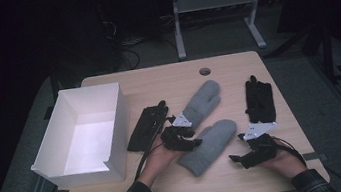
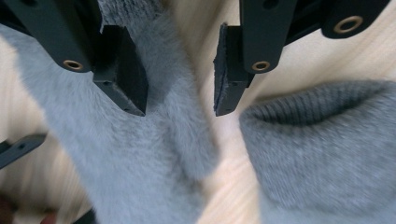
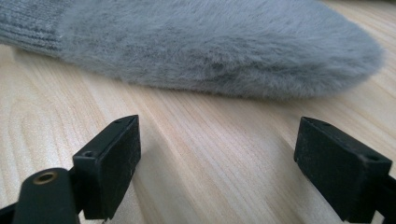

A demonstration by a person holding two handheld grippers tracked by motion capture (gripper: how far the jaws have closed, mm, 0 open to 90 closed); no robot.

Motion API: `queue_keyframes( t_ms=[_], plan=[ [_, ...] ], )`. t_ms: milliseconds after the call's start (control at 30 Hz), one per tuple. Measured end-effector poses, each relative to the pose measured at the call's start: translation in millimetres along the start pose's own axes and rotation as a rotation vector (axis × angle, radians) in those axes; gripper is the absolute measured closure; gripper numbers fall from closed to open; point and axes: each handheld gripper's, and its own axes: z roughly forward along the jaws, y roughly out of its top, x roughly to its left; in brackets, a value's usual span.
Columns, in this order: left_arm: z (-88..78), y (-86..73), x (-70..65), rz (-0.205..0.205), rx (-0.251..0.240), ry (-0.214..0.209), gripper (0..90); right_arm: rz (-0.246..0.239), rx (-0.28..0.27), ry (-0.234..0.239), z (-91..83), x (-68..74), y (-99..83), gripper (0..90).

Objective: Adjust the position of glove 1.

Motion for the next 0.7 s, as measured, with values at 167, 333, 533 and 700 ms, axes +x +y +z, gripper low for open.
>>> queue_keyframes(
  t_ms=[167,333,533,700],
  plan=[
    [7.0,-2.8,-1.0,-0.013,0.012,-0.032,64.8,-0.002,0.002,0.002,0.0,-0.1,0.1,14.5],
    [7.6,-1.9,0.2,-0.036,0.020,-0.068,80.8,-0.004,0.001,0.005,0.1,0.0,0.1,14.3],
    [-5.2,3.9,2.6,-0.041,0.016,-0.068,85.3,-0.009,0.001,0.011,0.1,0.1,0.1,14.1],
    [-28.4,10.9,4.6,-0.029,-0.034,-0.060,85.6,-0.010,-0.002,0.014,0.3,0.3,-0.2,14.1]
  ],
)
